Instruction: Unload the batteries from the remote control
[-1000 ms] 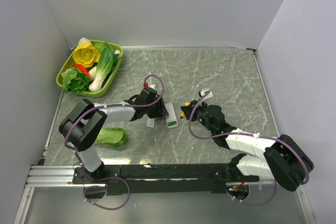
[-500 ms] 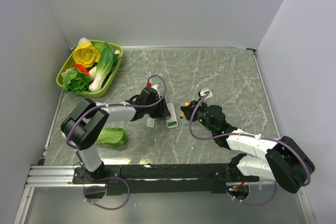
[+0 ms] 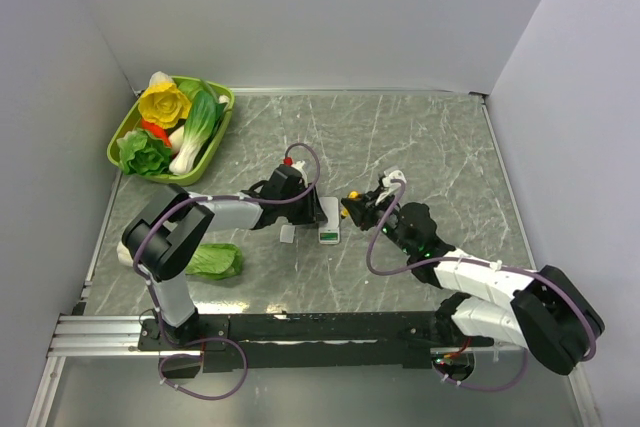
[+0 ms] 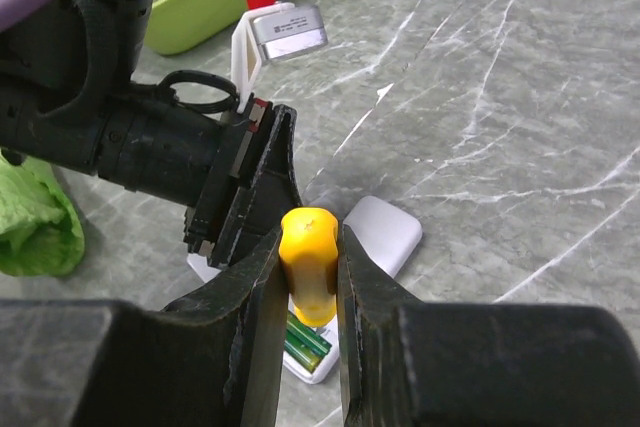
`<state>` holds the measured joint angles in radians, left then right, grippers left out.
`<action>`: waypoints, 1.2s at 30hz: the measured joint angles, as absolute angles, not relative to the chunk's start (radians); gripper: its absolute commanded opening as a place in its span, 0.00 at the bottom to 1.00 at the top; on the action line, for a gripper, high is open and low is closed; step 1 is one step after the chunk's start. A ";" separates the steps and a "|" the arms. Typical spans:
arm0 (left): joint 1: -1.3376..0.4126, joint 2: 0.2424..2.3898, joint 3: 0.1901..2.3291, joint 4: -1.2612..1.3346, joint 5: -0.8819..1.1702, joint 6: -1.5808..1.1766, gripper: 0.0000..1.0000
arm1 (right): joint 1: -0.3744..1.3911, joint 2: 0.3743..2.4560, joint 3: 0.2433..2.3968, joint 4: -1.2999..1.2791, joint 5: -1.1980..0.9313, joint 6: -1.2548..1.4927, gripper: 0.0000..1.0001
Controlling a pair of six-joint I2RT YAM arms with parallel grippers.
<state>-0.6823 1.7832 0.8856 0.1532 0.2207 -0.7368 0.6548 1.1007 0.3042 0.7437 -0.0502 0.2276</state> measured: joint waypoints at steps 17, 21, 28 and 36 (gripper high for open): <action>-0.682 1.785 0.880 0.162 0.224 -0.737 0.36 | 0.655 1.179 0.302 0.796 -0.218 0.061 0.00; -0.682 1.785 0.880 0.161 0.224 -0.736 0.36 | 0.655 1.192 0.303 0.767 -0.266 0.023 0.00; -0.682 1.785 0.880 0.161 0.231 -0.729 0.35 | 0.655 1.201 0.313 0.747 -0.304 -0.030 0.00; -0.681 1.785 0.880 0.162 0.238 -0.717 0.34 | 0.655 1.217 0.313 0.772 -0.340 -0.072 0.00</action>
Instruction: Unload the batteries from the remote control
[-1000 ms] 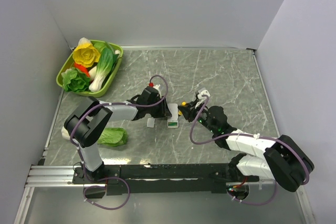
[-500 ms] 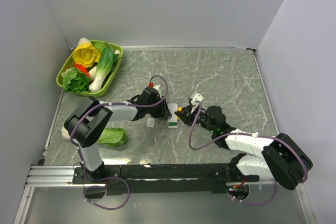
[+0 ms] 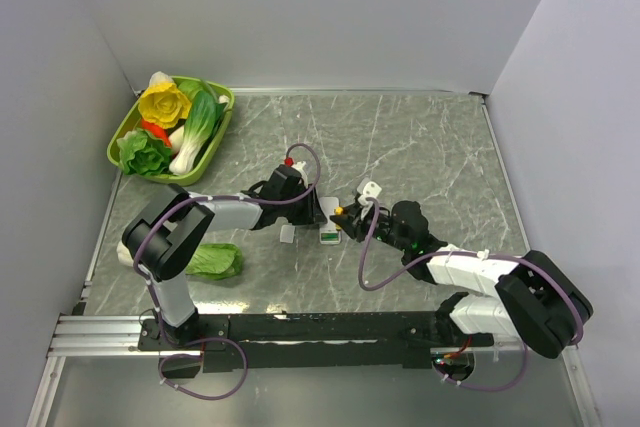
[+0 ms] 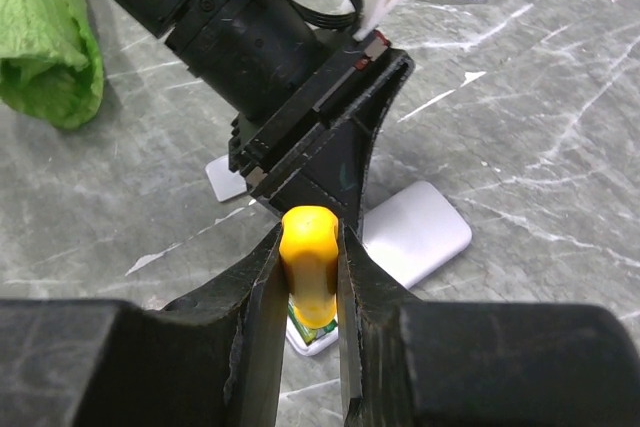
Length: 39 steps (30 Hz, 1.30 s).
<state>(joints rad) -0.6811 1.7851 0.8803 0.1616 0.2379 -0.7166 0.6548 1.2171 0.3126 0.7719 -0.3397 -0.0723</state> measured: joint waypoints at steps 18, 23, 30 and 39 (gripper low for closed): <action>-0.675 1.803 0.898 0.164 0.257 -0.699 0.33 | 0.655 1.210 0.314 0.764 -0.431 -0.175 0.00; -0.675 1.804 0.899 0.167 0.260 -0.699 0.33 | 0.655 1.200 0.314 0.761 -0.431 -0.181 0.00; -0.675 1.806 0.899 0.172 0.263 -0.699 0.32 | 0.654 1.203 0.315 0.761 -0.431 -0.185 0.00; -0.675 1.806 0.899 0.175 0.263 -0.699 0.32 | 0.652 1.231 0.321 0.785 -0.427 -0.186 0.00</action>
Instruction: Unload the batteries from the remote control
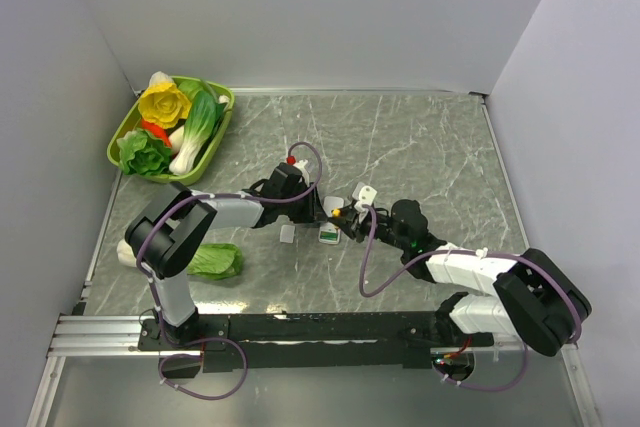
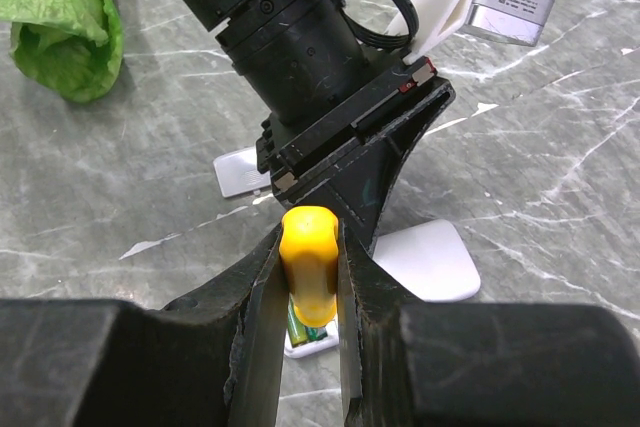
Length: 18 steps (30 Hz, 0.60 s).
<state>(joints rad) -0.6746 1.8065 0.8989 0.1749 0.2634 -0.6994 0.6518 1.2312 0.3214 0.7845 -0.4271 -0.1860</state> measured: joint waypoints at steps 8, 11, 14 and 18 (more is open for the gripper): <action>-0.675 1.807 0.899 0.176 0.264 -0.699 0.31 | 0.652 1.217 0.332 0.741 -0.420 -0.209 0.00; -0.675 1.809 0.899 0.178 0.265 -0.700 0.31 | 0.652 1.217 0.350 0.707 -0.421 -0.216 0.00; -0.675 1.809 0.899 0.180 0.265 -0.700 0.31 | 0.652 1.217 0.360 0.685 -0.424 -0.222 0.00; -0.675 1.809 0.899 0.181 0.265 -0.699 0.31 | 0.666 1.222 0.366 0.674 -0.413 -0.237 0.00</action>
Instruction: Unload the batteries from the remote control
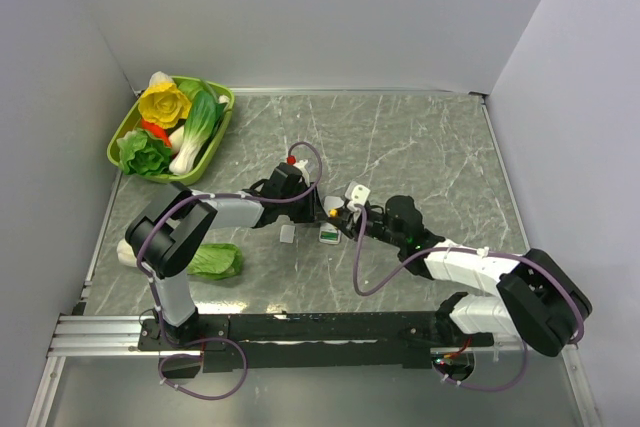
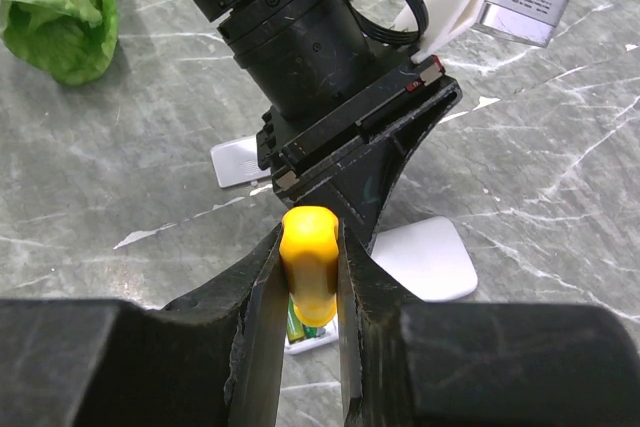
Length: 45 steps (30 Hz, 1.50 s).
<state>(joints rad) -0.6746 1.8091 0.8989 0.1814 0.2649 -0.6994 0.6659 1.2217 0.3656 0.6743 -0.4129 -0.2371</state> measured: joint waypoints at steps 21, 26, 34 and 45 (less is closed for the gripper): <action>-0.673 1.811 0.899 0.186 0.265 -0.702 0.28 | 0.767 1.230 0.339 0.736 -0.083 -0.080 0.00; -0.673 1.811 0.894 0.197 0.266 -0.709 0.28 | 0.795 1.226 0.196 0.982 0.043 0.020 0.00; -0.669 1.811 0.863 0.247 0.275 -0.743 0.29 | 0.812 1.143 0.072 1.085 0.141 0.093 0.00; -0.666 1.806 0.833 0.295 0.280 -0.776 0.28 | 0.809 1.007 0.093 0.949 0.149 0.081 0.00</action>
<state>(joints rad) -0.6662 1.8065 0.8330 0.2947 0.2798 -0.7757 0.8089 1.0069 0.0933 0.9493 0.1493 0.0811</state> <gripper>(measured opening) 0.292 0.276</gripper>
